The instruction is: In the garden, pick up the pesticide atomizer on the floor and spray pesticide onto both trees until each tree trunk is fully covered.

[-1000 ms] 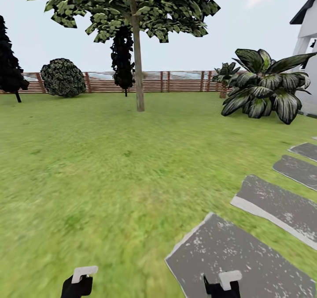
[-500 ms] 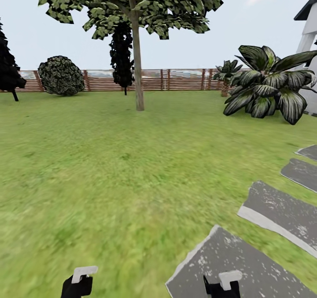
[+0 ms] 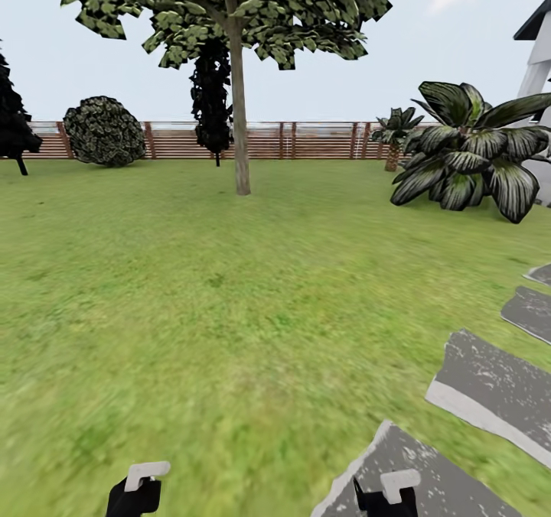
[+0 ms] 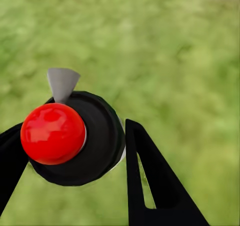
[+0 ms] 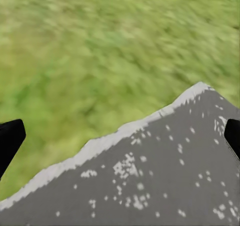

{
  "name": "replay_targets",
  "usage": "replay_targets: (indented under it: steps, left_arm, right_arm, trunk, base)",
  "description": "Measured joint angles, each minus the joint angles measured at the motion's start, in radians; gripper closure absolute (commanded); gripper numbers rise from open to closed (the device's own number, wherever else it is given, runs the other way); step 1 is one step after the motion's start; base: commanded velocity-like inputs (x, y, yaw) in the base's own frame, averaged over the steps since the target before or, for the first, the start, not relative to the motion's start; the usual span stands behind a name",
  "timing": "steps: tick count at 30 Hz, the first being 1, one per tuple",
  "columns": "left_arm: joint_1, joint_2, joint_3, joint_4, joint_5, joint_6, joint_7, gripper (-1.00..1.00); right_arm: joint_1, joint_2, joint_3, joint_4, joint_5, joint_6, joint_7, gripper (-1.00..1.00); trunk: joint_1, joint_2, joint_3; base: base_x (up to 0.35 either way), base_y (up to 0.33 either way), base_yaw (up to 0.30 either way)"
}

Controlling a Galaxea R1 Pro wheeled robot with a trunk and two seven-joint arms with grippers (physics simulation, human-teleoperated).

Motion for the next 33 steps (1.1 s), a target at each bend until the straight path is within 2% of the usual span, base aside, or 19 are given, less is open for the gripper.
replay_targets:
  steps: [33]
  left_arm:
    - [0.0, 0.0, 0.0, 0.0, 0.0, 0.0, 0.0, 1.0]
  right_arm:
    - [0.0, 0.001, 0.0, -0.001, 0.0, 0.0, 0.0, -1.0]
  trunk:
    - [0.0, 0.0, 0.0]
  base:
    - [0.335, 0.0, 0.0]
